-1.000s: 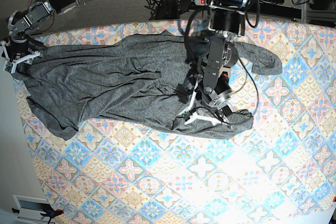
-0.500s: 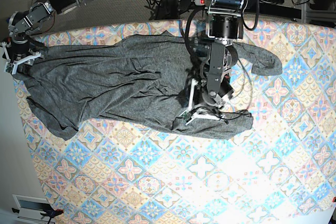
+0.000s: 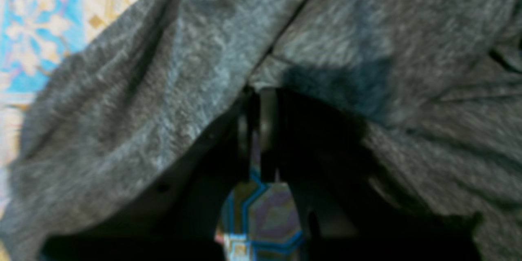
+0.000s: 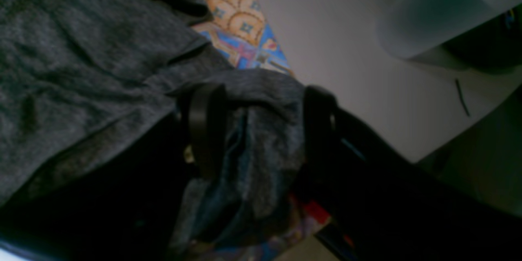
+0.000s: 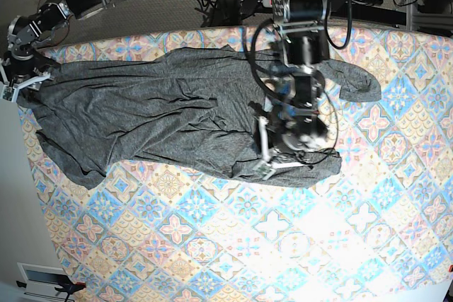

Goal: Layout the t-shirt on the table in an organized manner, then fold the t-shirt properly
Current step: 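Grasp the shirt fabric beside the sleeve with the left gripper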

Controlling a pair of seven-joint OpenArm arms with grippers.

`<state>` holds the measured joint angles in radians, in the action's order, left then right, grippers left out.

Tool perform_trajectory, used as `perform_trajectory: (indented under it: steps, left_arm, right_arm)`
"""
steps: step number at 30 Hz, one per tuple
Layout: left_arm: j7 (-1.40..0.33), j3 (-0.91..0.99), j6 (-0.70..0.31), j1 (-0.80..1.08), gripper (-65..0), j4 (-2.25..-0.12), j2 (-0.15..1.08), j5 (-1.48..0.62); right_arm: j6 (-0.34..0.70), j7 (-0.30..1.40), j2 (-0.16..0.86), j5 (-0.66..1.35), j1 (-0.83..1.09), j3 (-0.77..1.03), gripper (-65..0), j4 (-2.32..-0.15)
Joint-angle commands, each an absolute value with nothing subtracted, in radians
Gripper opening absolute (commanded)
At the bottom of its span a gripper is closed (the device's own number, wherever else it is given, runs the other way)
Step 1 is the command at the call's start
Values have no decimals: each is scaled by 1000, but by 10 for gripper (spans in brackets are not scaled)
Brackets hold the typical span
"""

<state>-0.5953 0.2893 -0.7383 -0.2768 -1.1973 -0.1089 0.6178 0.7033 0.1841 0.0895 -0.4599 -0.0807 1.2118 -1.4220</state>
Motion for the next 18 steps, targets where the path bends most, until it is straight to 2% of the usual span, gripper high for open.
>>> perform_trajectory:
  steps: [1,12,15,18]
  left_arm:
    - [-684,326,-698,-285,-619,-1196,-73,720]
    - [-685,389,-698,-331,-619,-1127,44,688]
    - [-704,364,-698,-328,-616,-1129,8,691]
    - [-797,291,-698,-302,-577,-1182,-62,728]
  right_arm:
    - [698,157,111,-440,-91,1211,-361,-1442]
    - [698,157,111,-437,-91,1211,-361,-1448]
    - [698,157,111,-440,-91,1211,-361,-1478]
    - [698,159,105,-440,-90,1211,-361,-1491]
